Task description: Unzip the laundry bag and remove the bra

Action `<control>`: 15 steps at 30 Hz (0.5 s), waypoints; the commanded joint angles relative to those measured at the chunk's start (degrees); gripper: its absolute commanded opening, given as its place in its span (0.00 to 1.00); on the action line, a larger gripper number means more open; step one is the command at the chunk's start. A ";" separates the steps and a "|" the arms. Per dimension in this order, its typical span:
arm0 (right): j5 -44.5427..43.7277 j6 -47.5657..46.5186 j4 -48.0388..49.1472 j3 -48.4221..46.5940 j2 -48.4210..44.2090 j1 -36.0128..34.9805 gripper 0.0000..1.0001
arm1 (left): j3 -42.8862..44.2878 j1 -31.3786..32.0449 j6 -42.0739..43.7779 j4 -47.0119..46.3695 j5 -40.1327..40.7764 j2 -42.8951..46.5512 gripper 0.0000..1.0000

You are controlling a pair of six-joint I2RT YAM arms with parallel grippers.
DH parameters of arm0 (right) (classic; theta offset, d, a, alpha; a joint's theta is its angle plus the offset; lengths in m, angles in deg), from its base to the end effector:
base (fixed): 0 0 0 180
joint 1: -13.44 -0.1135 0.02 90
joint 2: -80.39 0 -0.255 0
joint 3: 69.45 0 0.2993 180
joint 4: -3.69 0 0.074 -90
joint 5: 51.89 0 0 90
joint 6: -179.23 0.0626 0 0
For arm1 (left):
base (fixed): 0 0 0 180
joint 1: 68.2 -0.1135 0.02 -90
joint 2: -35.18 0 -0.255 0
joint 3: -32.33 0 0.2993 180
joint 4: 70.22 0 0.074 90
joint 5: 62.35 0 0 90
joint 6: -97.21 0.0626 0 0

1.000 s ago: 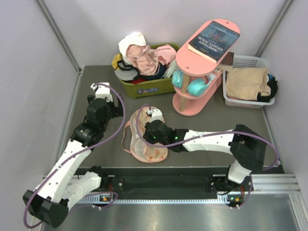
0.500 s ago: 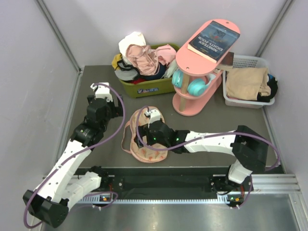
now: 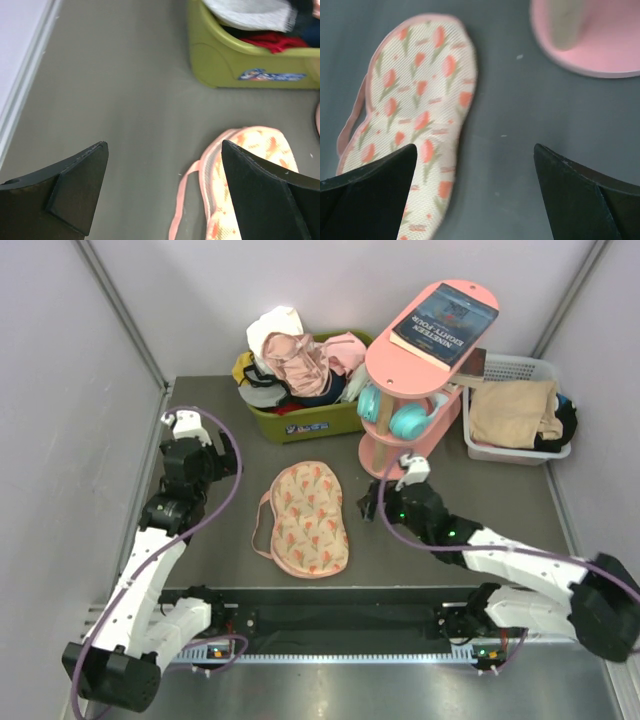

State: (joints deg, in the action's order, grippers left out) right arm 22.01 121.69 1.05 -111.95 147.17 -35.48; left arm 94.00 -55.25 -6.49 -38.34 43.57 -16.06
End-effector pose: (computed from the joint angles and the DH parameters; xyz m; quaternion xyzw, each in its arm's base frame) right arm 0.2180 0.2237 0.1640 -0.0483 0.8457 0.2472 0.4705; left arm 0.2763 -0.0459 0.3175 -0.0833 0.8179 -0.0172 0.5691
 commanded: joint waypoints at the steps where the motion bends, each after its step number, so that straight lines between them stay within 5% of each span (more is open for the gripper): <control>1: -2.70 -4.69 -4.78 2.02 -13.68 7.76 1.00 | 1.04 -3.54 -1.60 -1.42 -2.12 0.79 0.99; 7: -4.99 -9.26 -15.76 1.50 -27.22 18.06 1.00 | 0.61 -5.04 0.42 -1.95 -3.26 1.93 0.99; 15: -8.07 -10.58 -19.91 0.44 -34.88 22.21 1.00 | 0.69 -5.04 2.18 -2.21 -2.83 2.55 0.99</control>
State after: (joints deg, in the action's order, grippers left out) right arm 16.42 113.02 -15.71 -109.50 114.17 -14.50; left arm 94.00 -59.93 -5.88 -38.10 40.95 -14.68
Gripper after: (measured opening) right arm 0.996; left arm 0.989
